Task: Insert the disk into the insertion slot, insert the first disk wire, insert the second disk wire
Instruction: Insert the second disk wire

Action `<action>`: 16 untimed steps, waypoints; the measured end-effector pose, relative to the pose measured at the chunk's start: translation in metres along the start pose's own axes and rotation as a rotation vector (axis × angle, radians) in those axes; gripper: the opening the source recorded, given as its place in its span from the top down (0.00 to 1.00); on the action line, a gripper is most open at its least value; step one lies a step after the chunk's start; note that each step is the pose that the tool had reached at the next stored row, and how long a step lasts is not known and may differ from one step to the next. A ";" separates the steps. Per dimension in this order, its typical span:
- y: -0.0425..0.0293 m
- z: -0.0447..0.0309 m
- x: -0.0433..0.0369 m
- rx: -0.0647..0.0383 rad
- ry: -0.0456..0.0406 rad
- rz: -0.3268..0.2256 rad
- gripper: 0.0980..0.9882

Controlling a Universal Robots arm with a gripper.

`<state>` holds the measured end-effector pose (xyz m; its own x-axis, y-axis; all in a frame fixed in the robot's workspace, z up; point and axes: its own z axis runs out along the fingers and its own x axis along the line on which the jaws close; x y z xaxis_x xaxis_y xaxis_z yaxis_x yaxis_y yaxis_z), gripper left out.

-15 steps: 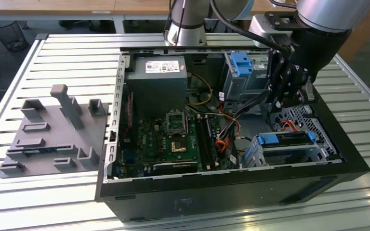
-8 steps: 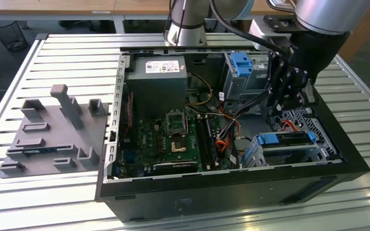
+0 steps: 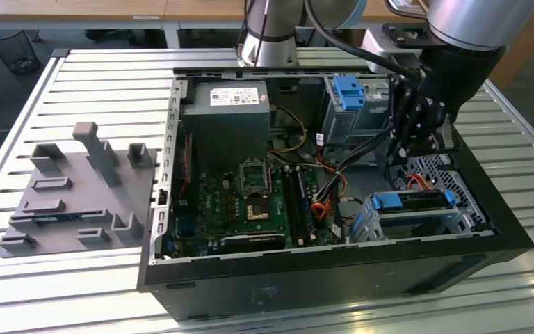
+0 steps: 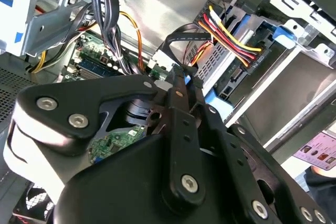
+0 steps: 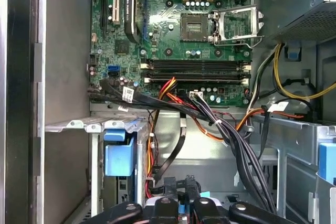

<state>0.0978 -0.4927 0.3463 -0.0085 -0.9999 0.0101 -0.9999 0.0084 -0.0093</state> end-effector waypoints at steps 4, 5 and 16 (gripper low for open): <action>-0.0007 0.0000 -0.0002 0.000 0.0077 0.000 0.91; -0.0008 -0.0001 -0.0002 0.000 0.0134 0.000 0.91; -0.0017 0.0018 -0.0007 0.001 0.0805 -0.001 0.84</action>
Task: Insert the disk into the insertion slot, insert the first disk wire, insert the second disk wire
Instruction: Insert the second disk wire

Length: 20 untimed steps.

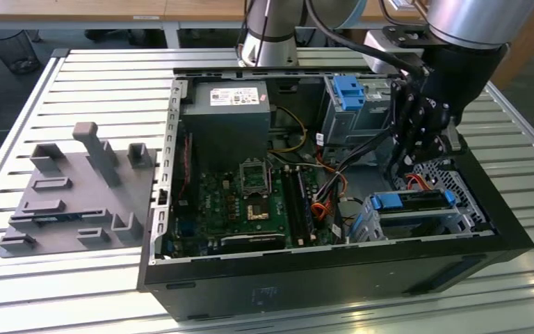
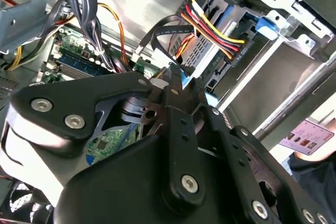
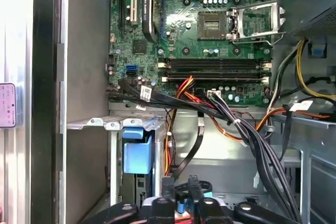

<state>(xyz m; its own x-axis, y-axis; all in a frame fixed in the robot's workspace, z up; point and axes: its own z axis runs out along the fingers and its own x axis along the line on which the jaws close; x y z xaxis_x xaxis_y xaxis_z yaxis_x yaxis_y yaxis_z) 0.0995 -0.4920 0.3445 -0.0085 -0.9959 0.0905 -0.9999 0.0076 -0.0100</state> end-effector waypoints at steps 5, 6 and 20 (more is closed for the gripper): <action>-0.0008 0.0011 -0.0002 0.000 0.0046 0.000 0.94; -0.0010 0.0013 -0.0002 0.000 0.0034 0.000 0.94; -0.0013 0.0068 0.0246 -0.001 -0.0774 0.001 0.94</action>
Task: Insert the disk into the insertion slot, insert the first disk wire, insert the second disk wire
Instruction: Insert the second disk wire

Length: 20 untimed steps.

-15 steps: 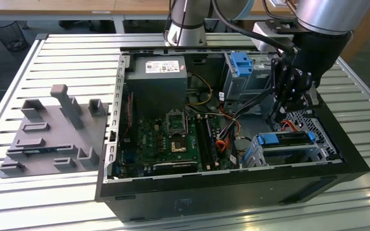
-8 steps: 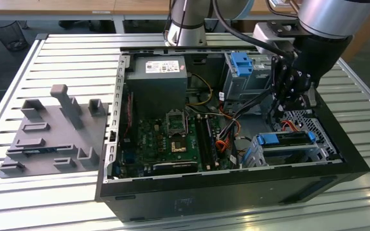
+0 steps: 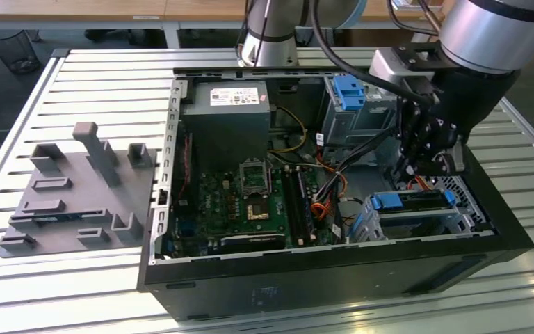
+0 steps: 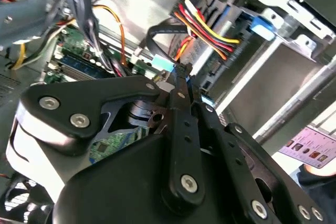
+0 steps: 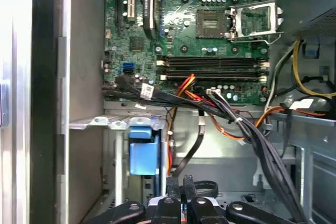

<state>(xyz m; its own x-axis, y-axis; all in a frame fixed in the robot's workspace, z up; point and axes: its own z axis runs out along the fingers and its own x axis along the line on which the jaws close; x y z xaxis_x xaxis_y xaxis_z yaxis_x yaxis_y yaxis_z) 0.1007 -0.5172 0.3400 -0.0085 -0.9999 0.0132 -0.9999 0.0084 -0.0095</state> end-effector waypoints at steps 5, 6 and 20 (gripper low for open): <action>-0.0008 0.0035 0.0032 0.000 -0.0068 0.000 0.94; -0.0016 0.0037 0.0034 0.000 -0.0084 0.001 0.94; -0.0075 0.0046 0.0194 -0.007 -0.0233 0.002 0.94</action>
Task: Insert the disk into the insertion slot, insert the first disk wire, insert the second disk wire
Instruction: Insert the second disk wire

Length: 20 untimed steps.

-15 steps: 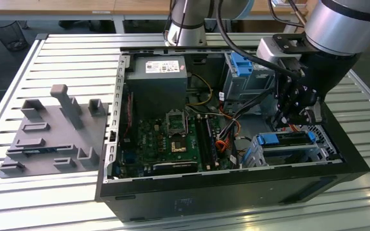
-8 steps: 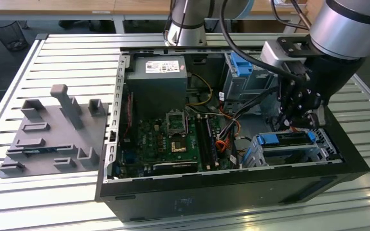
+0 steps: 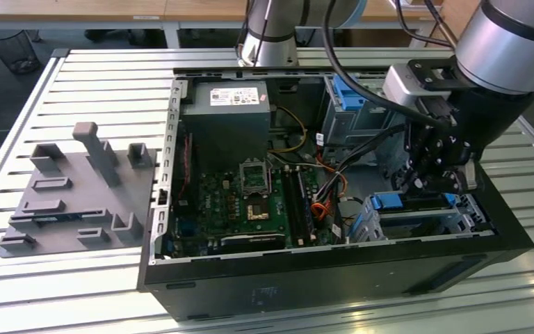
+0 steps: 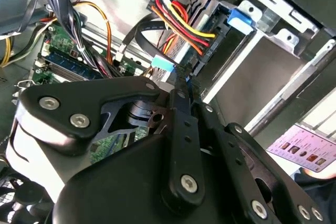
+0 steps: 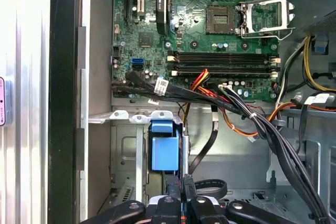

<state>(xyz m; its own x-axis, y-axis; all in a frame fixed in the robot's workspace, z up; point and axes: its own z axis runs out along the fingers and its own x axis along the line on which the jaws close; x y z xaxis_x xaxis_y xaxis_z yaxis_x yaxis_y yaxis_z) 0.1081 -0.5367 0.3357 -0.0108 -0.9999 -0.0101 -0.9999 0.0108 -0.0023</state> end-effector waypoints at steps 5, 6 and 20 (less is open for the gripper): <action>-0.0005 0.0002 0.0030 0.000 -0.0082 0.000 0.94; -0.0006 0.0003 0.0047 0.000 -0.0087 0.000 0.94; -0.0047 0.0020 0.0068 -0.001 -0.0221 -0.012 0.94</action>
<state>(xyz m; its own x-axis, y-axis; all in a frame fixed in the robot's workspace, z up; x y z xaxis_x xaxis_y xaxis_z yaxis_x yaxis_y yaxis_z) 0.1127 -0.5436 0.3337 0.0016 -0.9995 -0.0322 -1.0000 -0.0015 -0.0017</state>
